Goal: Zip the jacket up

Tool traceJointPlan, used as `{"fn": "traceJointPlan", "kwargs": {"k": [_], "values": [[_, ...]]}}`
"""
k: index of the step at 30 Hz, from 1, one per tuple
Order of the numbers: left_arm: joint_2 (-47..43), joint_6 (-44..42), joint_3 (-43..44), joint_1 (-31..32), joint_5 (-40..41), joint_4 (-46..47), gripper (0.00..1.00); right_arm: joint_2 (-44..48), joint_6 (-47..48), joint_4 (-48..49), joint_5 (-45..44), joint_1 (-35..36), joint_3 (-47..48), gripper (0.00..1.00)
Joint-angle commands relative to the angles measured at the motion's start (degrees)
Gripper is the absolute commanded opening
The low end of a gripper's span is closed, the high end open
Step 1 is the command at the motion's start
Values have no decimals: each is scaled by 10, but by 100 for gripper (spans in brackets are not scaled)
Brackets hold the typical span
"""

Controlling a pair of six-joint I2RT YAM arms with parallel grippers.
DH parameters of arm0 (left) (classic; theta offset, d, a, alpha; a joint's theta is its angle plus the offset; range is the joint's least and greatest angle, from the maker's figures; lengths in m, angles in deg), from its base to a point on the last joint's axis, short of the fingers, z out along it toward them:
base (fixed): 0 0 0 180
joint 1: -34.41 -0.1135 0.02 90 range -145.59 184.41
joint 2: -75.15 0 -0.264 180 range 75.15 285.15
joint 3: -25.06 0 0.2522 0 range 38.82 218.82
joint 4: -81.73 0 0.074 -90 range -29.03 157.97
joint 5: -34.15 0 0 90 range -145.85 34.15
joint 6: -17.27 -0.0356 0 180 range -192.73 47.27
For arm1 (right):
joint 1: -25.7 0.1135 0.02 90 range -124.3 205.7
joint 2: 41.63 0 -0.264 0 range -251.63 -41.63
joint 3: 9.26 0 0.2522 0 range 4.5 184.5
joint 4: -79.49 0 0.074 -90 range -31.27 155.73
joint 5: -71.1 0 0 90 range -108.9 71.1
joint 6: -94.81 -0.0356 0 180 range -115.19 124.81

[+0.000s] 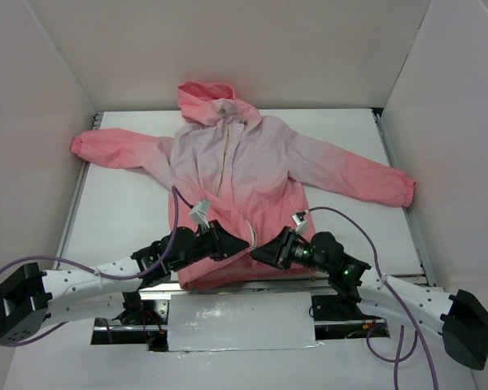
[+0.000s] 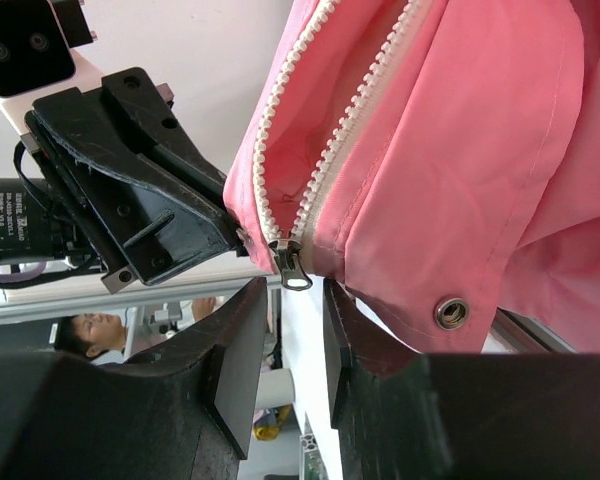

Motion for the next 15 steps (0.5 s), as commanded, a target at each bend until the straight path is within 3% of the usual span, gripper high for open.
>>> {"fn": "traceJointPlan", "kwargs": {"k": [1,15], "values": [[-8,6,8,0,-7,40,0,7,9,6,-14,4,8,37],[-10,4,7,0,-7,39,0,-1,-9,70,-10,4,-1,39]]}}
